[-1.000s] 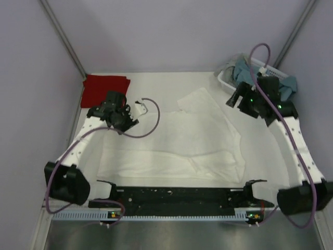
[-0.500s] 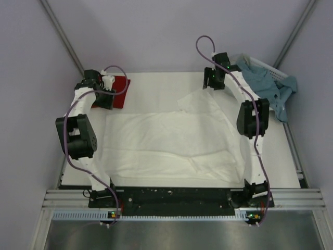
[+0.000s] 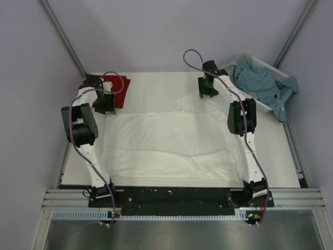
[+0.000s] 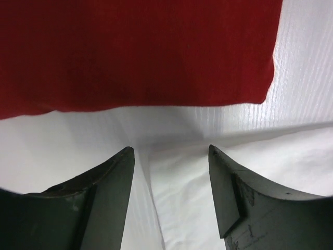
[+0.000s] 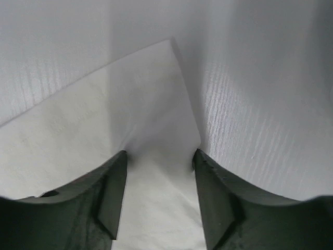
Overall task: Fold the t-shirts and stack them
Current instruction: Grap the side of the flattened tshirt furthest away from the robot with both arms
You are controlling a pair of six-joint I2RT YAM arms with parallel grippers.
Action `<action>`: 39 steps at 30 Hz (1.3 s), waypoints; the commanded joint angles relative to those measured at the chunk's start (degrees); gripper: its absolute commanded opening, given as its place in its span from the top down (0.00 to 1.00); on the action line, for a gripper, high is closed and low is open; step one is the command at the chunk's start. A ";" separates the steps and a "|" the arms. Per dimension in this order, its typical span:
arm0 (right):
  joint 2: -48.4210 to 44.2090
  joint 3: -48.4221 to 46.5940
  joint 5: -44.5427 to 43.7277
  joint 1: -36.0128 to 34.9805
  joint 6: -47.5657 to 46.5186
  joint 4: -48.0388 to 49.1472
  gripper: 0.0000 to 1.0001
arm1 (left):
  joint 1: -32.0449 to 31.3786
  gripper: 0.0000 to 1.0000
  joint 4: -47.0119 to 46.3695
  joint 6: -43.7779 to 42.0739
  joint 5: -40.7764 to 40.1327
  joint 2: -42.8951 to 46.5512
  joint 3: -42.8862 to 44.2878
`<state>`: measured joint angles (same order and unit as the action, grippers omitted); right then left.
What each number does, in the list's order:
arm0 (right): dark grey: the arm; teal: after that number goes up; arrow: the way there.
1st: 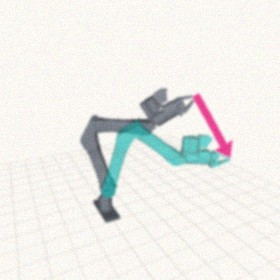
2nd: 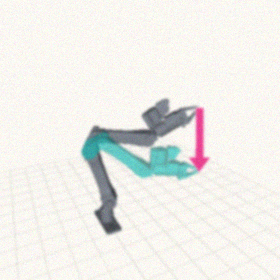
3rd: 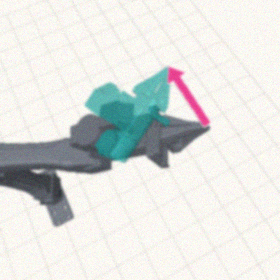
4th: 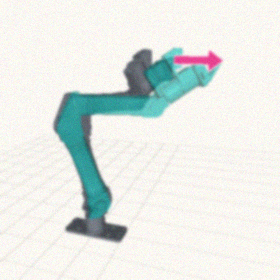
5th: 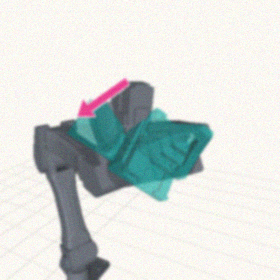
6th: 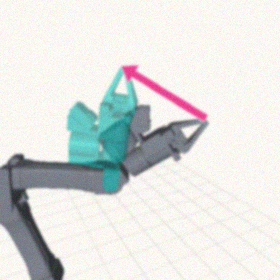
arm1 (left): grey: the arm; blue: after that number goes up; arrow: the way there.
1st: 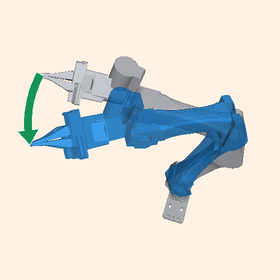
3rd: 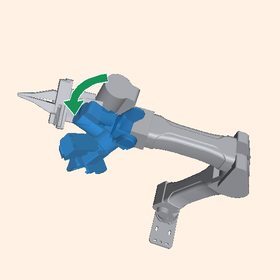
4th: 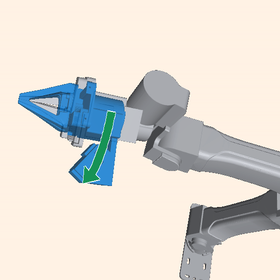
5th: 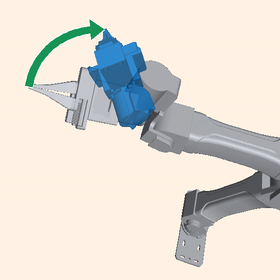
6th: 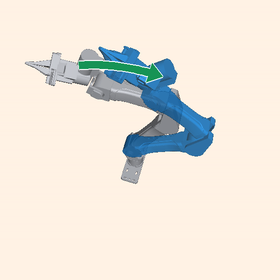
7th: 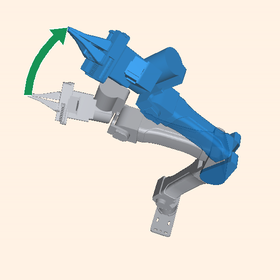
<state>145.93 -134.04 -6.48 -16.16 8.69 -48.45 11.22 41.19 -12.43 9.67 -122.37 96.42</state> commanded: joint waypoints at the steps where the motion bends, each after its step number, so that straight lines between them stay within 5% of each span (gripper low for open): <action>1: 3.22 -0.44 0.76 -1.24 -1.22 -4.20 0.54 | 0.11 0.38 -0.67 2.06 2.45 -1.99 3.68; 11: -1.43 2.81 6.12 -1.24 -2.36 -4.38 1.00 | 1.17 0.40 -2.87 2.32 5.88 -3.84 5.09; 21: -8.11 4.57 10.70 -1.24 -1.83 -3.85 1.00 | 1.17 0.51 6.08 0.74 8.96 -6.75 7.82; 32: -11.37 7.03 11.58 -1.24 -1.04 -2.88 1.00 | 1.70 0.37 1.53 -3.65 3.08 4.94 1.14; 39: -13.03 8.79 11.31 -1.24 -1.13 -2.79 1.00 | 1.61 0.39 2.40 -5.24 4.39 2.23 0.87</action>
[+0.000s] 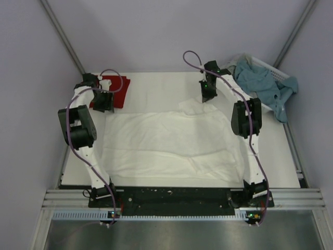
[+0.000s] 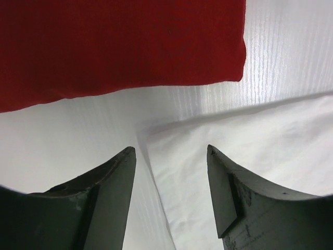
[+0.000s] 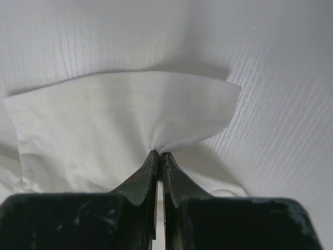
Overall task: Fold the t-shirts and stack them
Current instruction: Grap the side of the flattened tshirt furthest away from the robot with both arms
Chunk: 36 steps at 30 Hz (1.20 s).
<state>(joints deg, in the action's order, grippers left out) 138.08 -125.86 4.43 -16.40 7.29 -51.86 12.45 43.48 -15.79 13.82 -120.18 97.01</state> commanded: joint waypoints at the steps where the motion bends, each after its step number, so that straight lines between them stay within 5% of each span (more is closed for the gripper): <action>1: -5.54 1.05 0.41 -1.00 0.10 0.79 1.00 | 0.38 0.39 0.46 -2.14 0.15 -0.75 0.89; 16: -10.11 5.01 -0.21 -1.00 -0.08 1.41 1.00 | 0.56 0.54 8.89 -3.63 2.34 -6.21 5.82; 18: -10.64 5.19 -0.12 -1.00 -0.08 1.41 1.00 | 0.56 0.68 8.81 -4.33 3.31 -5.51 4.94; 20: -11.69 5.89 -0.12 -1.00 0.01 1.41 1.00 | 0.56 1.00 8.72 -4.34 4.71 -4.45 4.68; 25: -17.83 12.11 -1.26 -1.00 -0.08 1.41 1.00 | 0.56 1.00 8.64 -8.02 12.71 1.60 2.05; 36: -37.61 39.10 -1.79 -0.91 1.76 3.16 1.00 | 1.18 1.00 3.80 -16.46 10.00 18.39 -13.06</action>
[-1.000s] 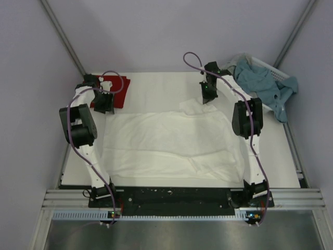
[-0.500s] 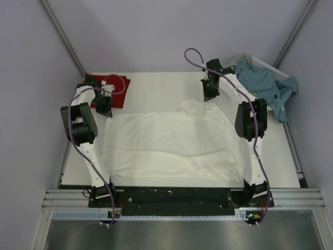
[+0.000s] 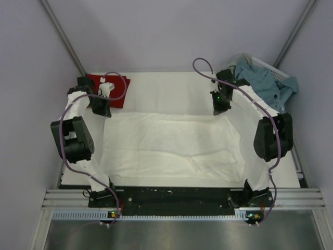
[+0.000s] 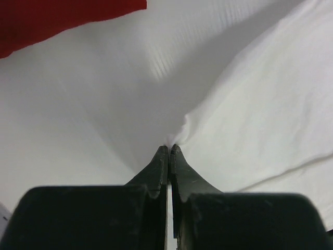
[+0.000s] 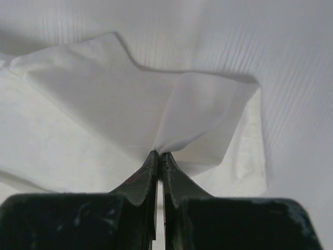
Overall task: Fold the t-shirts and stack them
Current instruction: Grap the side of the flattened tshirt furthest away from the robot with both arms, then fold the other side of the tshirt into a rectangle
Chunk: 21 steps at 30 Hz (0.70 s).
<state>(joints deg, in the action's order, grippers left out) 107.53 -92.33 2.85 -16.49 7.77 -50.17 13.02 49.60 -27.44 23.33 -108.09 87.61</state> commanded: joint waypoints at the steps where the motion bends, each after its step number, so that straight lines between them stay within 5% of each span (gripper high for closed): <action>1: -8.55 7.67 0.13 -0.91 1.54 1.39 1.00 | 0.61 1.00 -2.23 -5.68 0.23 7.45 -4.90; 10: -21.83 25.35 -0.66 -0.91 5.05 -0.01 1.00 | 1.49 1.00 -2.23 -10.87 -9.35 14.31 -15.27; 21: -20.78 33.45 -0.57 -0.91 10.33 0.16 1.00 | 1.49 1.00 -5.40 -14.13 -12.52 15.46 -22.58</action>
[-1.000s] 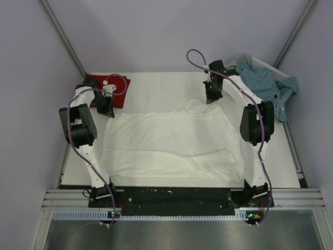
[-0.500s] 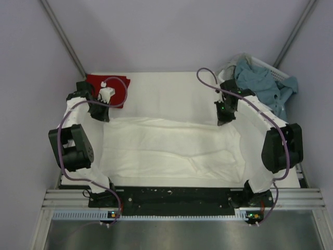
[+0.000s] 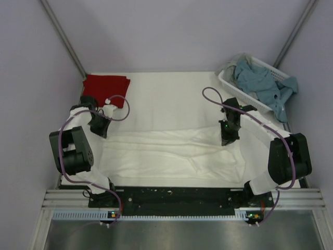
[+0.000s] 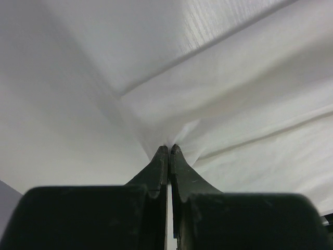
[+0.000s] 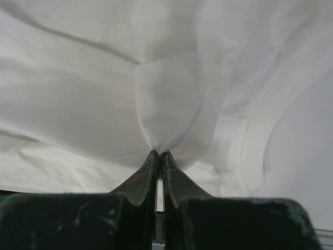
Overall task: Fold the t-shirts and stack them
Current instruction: Fold the other side of the tshirt into a rectangle
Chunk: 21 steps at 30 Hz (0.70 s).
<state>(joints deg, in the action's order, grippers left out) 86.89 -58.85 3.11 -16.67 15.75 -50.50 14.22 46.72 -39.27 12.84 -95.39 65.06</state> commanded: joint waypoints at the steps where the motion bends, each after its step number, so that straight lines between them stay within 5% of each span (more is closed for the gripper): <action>1: -0.32 -0.12 -0.74 -0.65 2.71 0.40 1.00 | 0.37 1.00 -2.34 -2.74 -2.20 3.02 -0.02; 12: -0.76 2.68 1.55 -0.65 4.29 -0.30 1.00 | 0.37 1.00 -1.19 -5.64 -3.52 3.29 -3.26; 16: -0.32 3.57 -0.30 -0.65 5.34 -0.74 0.97 | 0.37 0.85 0.12 -6.70 -3.09 3.37 -3.97; 21: -0.84 4.18 -1.53 -0.21 6.75 -1.53 0.56 | 0.37 0.51 4.07 -9.77 -2.91 6.27 -4.24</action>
<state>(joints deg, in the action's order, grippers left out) 86.89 -55.46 3.77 -16.73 21.10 -50.85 14.22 47.37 -45.58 10.13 -93.12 61.32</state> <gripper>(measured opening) 0.325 0.397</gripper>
